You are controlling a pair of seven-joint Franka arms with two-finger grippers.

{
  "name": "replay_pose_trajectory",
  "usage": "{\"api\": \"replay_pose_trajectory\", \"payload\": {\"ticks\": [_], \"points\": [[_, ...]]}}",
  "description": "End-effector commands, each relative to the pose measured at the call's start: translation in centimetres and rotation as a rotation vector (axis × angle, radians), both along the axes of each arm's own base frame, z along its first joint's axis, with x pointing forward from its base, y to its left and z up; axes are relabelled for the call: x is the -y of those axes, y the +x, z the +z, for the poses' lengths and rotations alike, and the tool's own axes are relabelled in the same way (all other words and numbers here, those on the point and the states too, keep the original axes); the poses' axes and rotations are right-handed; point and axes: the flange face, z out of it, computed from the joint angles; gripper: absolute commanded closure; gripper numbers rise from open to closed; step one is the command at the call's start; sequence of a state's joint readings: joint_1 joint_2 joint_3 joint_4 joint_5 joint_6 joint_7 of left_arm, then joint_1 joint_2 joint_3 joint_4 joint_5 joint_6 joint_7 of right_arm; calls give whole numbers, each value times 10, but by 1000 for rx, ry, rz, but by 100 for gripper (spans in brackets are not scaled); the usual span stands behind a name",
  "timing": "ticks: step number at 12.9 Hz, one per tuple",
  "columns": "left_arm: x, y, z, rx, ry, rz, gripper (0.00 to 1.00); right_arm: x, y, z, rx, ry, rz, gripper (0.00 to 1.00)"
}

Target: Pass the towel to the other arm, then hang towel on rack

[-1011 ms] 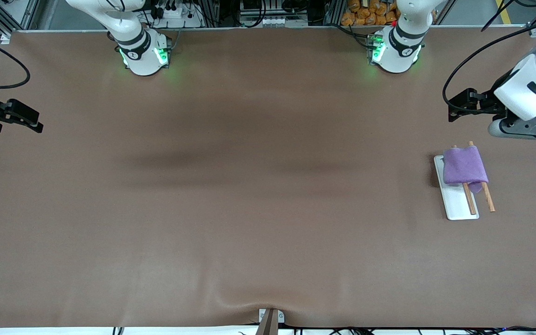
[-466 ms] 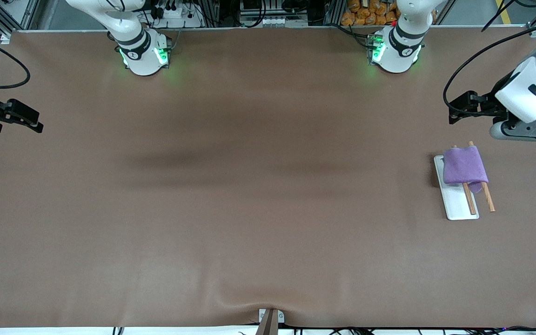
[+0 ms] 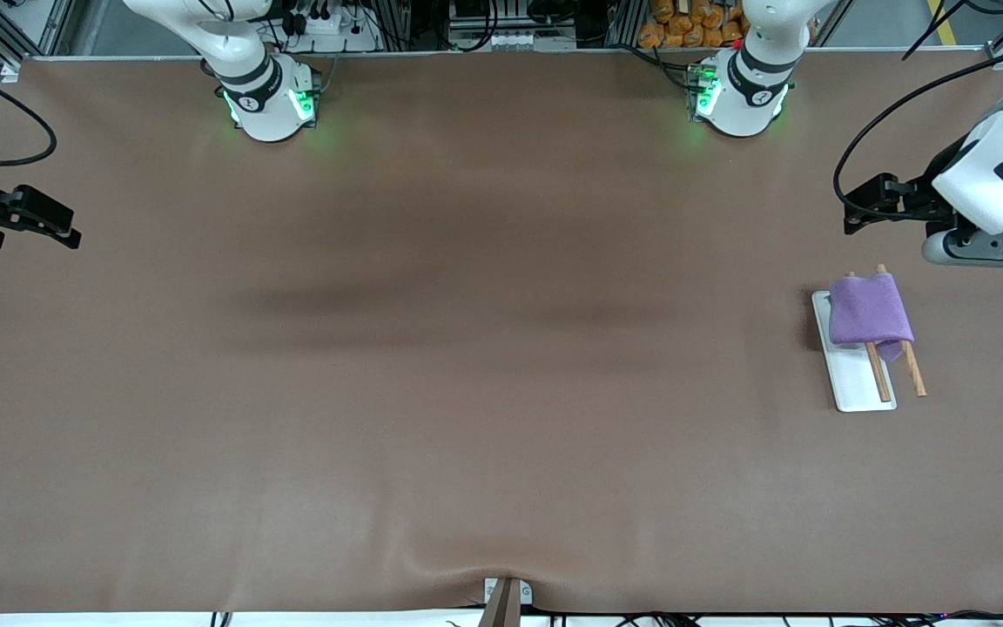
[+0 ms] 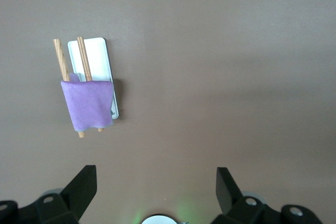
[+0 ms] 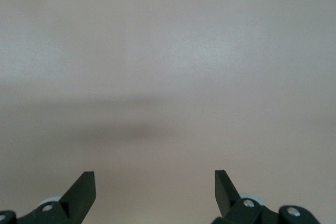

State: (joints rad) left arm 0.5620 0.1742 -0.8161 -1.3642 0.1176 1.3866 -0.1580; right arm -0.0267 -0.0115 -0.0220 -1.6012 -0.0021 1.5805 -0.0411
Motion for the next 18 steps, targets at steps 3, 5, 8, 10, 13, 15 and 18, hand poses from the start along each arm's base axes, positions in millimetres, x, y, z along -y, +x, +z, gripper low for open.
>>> {"api": "replay_pose_trajectory", "payload": {"ticks": [3,5,8,10,13,15,18], "points": [[-2,-1,4,21,20,-4,0,1,2,4,-2,19,-8,0],[0,0,2,18,14,-9,0,1,2,4,-2,19,-8,0],[-4,3,3,19,5,-29,0,1,2,4,-2,19,-8,0],[6,-1,7,29,27,-42,0,0,2,4,-2,19,-6,0],[2,-4,11,42,68,-24,0,1,2,4,-2,19,-6,0],[4,-7,14,46,66,-20,0,2,3,1,-4,19,0,0],[-3,-12,16,57,47,12,0,5,4,-2,-4,19,-6,0]]}}
